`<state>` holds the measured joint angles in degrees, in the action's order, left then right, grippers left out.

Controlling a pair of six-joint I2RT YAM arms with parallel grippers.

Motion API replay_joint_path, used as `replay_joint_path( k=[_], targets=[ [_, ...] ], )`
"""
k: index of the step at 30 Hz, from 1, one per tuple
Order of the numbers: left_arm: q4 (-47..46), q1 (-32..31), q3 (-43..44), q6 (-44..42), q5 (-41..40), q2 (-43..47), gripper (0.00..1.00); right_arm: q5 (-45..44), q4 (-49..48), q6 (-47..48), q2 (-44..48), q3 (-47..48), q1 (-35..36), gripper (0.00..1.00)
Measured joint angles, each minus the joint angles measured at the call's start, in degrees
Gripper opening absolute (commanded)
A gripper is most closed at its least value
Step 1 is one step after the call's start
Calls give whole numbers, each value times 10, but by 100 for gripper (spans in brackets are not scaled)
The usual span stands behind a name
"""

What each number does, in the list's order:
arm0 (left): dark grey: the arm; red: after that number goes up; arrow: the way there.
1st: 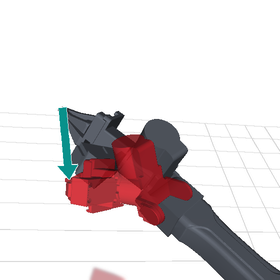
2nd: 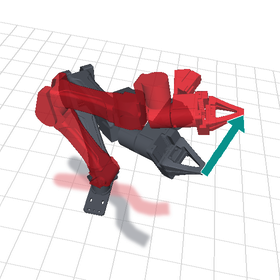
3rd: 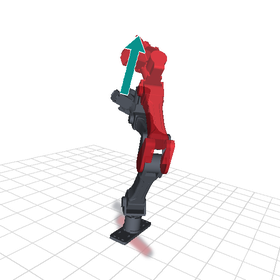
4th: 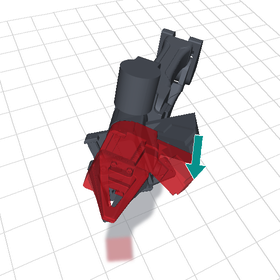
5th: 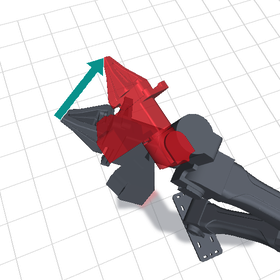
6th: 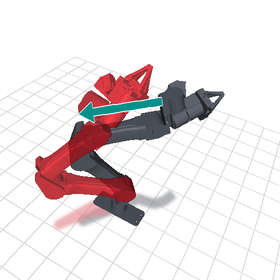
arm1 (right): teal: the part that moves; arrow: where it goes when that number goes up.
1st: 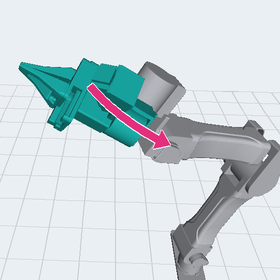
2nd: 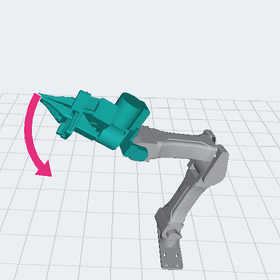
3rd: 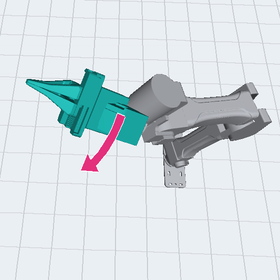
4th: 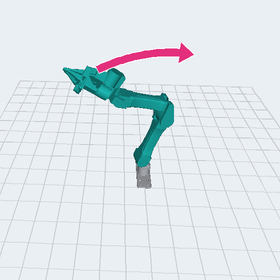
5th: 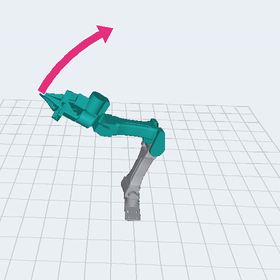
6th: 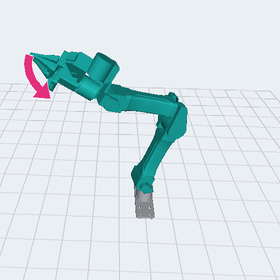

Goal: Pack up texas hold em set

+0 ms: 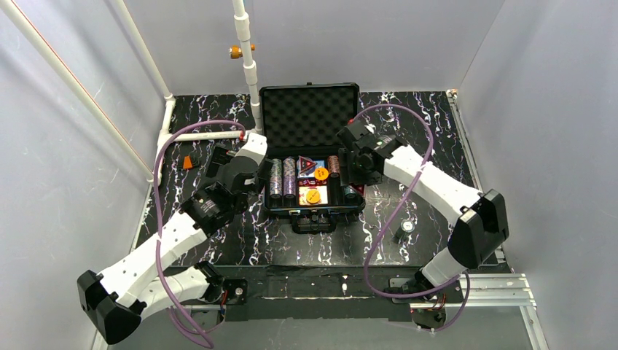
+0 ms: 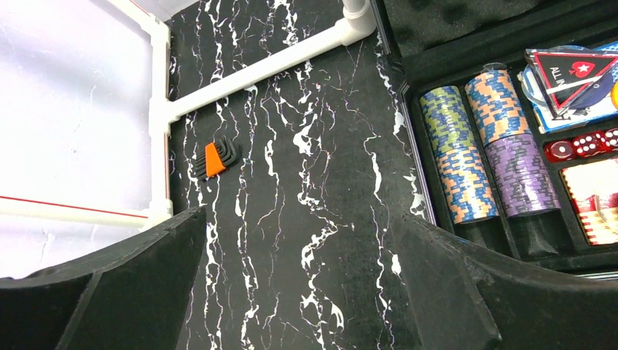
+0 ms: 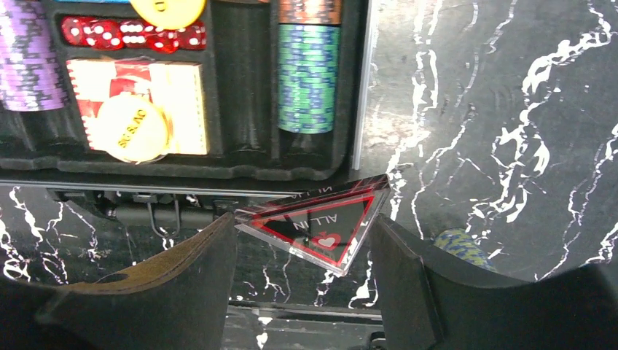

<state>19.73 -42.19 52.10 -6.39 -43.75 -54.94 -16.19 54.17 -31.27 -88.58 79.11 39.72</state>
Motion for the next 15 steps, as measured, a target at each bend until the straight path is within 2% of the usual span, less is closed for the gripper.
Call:
replay_joint_path(
  k=[15],
  targets=[
    [0, 0, 0, 0, -7, 28, 99, -30, 28, -45, -91, 97, 127, 62]
  ],
)
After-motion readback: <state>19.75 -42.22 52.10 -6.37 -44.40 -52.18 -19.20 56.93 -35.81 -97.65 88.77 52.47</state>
